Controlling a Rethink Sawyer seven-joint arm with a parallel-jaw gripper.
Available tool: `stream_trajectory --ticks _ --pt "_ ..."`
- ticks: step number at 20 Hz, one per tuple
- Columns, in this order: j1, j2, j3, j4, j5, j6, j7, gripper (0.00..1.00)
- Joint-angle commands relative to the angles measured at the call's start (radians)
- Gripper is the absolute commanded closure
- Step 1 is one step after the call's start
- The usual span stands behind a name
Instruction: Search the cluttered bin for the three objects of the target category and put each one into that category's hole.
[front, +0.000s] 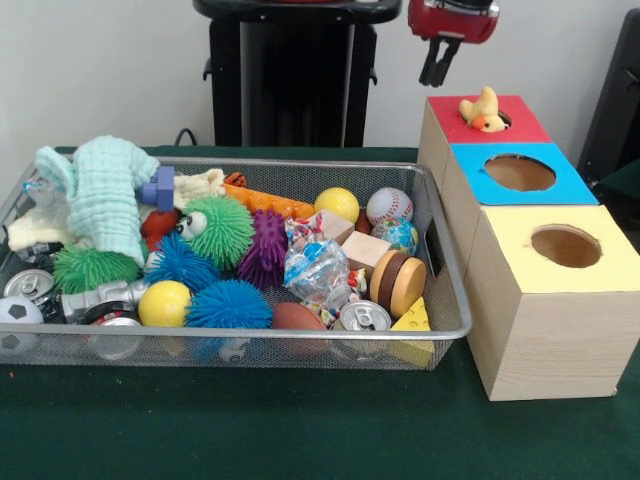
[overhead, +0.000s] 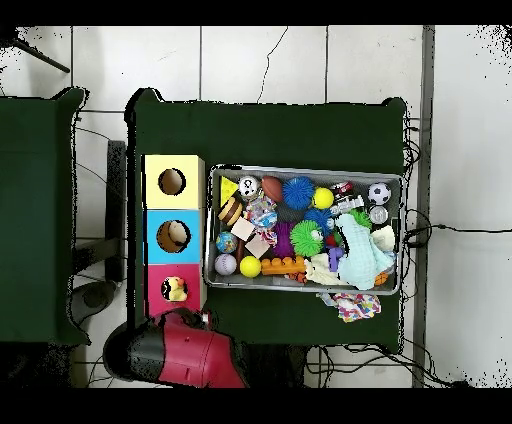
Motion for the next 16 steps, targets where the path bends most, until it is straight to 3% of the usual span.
stream_trajectory --ticks 1,16 --pt "0.005 -0.042 -0.070 -0.129 -0.049 0.189 0.203 1.00" --pt "-0.053 -0.070 0.061 -0.136 0.007 0.073 0.182 1.00"
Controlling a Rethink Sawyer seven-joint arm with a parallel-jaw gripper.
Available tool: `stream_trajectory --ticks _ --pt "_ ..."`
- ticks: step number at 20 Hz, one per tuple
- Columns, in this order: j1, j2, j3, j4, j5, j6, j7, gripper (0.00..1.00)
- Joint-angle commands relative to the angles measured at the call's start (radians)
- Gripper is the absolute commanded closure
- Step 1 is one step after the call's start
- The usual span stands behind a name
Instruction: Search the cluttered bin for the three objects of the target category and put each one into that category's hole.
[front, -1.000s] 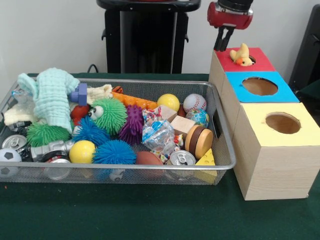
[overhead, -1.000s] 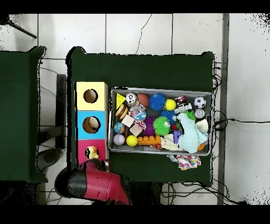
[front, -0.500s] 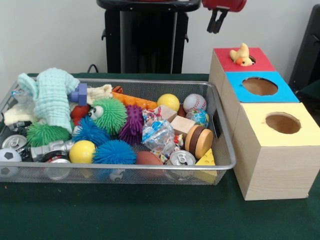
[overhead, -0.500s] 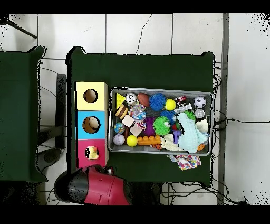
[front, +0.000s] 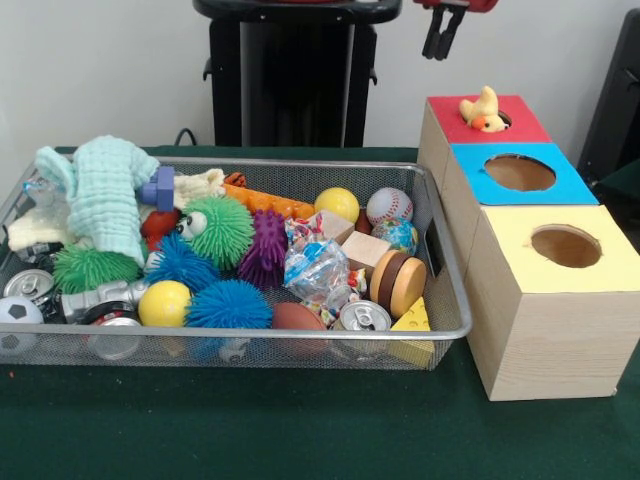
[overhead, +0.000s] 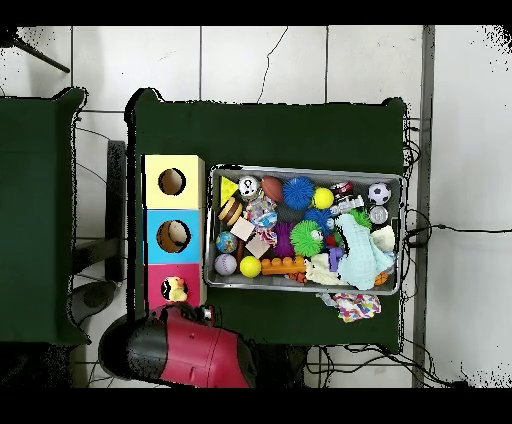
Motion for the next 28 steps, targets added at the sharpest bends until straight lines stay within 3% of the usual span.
stream_trajectory --ticks 1,10,18,28 --pt "-0.042 0.005 0.099 -0.074 0.018 -0.048 0.183 1.00" --pt "-0.091 0.009 0.181 -0.036 0.045 -0.138 0.181 1.00" --pt "-0.057 0.022 0.177 -0.081 0.050 -0.104 0.237 1.00" --pt "-0.066 0.043 0.191 -0.071 0.044 -0.131 0.236 1.00"
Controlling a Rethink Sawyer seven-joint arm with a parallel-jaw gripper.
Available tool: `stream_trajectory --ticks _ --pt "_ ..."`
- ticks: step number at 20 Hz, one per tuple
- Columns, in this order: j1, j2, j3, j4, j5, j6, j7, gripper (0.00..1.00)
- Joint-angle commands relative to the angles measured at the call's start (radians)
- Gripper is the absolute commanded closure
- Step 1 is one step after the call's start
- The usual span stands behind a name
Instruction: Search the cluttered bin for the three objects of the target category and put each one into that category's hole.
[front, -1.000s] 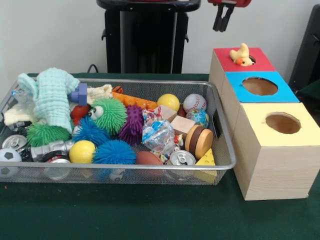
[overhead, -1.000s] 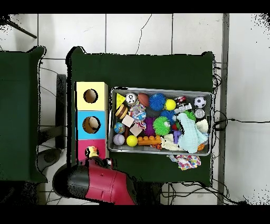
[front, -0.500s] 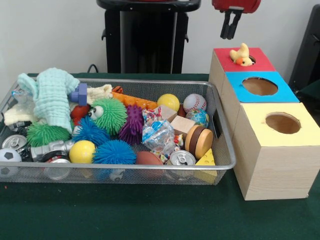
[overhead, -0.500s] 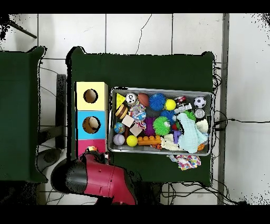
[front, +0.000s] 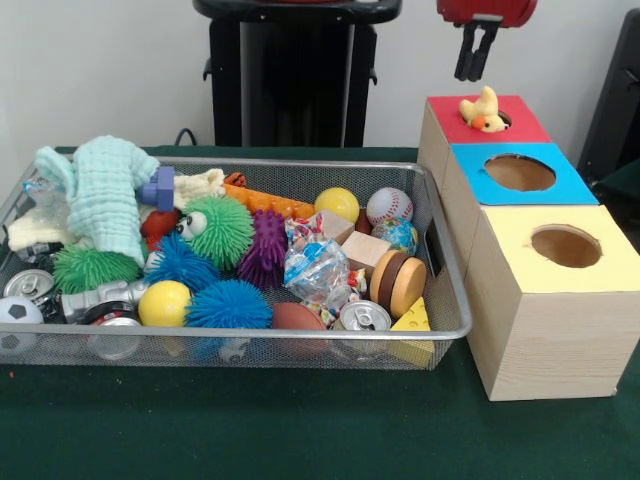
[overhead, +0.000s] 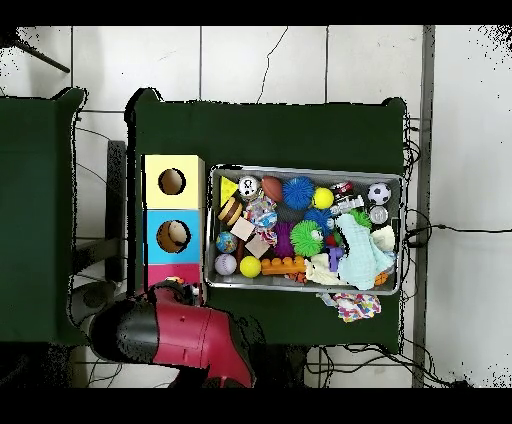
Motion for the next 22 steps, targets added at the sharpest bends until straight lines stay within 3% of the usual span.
stream_trajectory --ticks 1,22 --pt "-0.019 0.052 0.093 -0.030 0.038 -0.057 0.232 1.00" --pt "-0.064 0.118 0.199 0.051 0.079 -0.225 0.260 1.00"
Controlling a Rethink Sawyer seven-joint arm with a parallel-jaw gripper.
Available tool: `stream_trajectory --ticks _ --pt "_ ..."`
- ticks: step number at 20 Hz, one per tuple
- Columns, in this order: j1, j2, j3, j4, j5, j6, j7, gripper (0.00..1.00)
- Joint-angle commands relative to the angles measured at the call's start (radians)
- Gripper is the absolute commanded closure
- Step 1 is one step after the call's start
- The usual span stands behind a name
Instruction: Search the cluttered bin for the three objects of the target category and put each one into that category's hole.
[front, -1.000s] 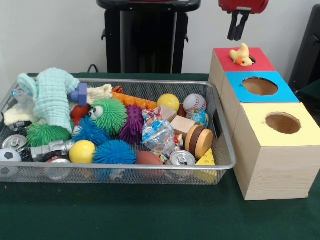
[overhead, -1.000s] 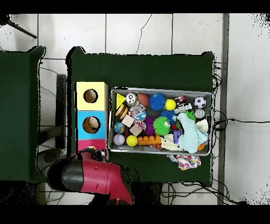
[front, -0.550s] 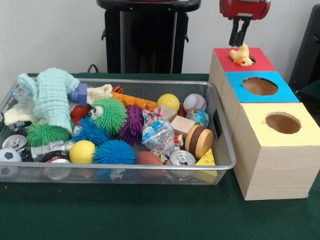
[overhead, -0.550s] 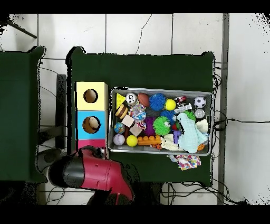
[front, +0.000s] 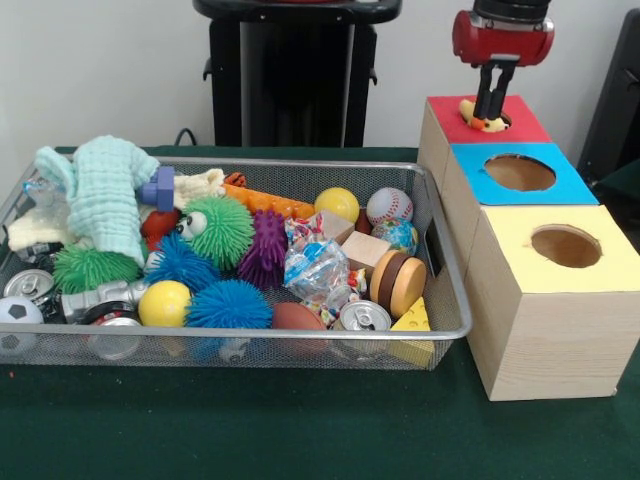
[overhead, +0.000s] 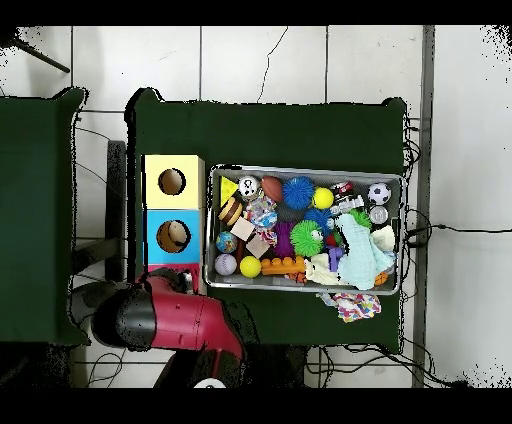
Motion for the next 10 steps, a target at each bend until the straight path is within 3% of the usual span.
stream_trajectory --ticks 1,6,10 --pt "-0.026 0.050 0.103 0.049 0.051 -0.069 0.261 1.00" --pt "-0.031 0.087 0.112 0.055 0.043 -0.101 0.262 1.00" --pt "-0.063 0.148 0.137 0.067 0.021 -0.181 0.255 1.00"
